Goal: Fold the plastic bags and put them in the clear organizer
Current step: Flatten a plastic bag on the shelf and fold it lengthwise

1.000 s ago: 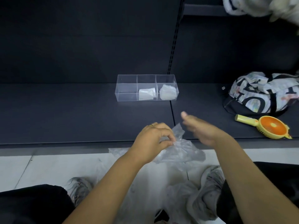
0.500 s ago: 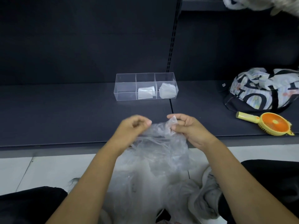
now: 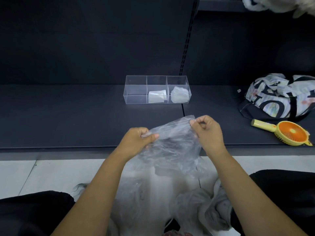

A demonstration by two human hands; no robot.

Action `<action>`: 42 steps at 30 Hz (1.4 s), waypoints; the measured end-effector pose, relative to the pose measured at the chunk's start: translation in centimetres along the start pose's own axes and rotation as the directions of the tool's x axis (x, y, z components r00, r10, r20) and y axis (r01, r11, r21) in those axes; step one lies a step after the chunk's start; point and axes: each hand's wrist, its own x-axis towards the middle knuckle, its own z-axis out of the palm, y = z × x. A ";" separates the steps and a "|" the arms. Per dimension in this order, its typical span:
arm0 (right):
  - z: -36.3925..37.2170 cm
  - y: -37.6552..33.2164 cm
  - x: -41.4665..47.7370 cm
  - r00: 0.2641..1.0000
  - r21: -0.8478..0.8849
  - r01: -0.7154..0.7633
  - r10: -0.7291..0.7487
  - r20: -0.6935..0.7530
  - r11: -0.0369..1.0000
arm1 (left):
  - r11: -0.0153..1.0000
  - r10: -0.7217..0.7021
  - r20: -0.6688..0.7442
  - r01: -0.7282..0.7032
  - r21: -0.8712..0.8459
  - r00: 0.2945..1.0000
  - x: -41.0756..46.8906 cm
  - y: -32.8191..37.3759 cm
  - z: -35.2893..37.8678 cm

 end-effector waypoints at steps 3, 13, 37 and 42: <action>0.5 -0.9 -0.7 0.989 -0.005 0.013 -0.012 0.147 1.000 | 0.976 -0.020 0.040 0.011 0.215 0.999 0.3 0.3 0.1; -0.4 -2.7 -1.4 0.770 -0.072 -0.032 0.070 0.634 0.997 | 0.949 0.133 -0.088 -0.152 -0.277 0.987 0.4 3.3 1.0; -0.3 -1.7 -0.8 0.945 0.262 -0.178 0.090 0.315 0.949 | 0.910 0.240 -0.214 -0.142 0.389 0.947 0.9 2.6 -1.4; 0.6 -2.0 -1.3 0.895 0.312 -0.202 0.045 0.445 0.928 | 0.968 0.249 0.033 -0.248 -0.031 0.968 0.8 5.1 1.9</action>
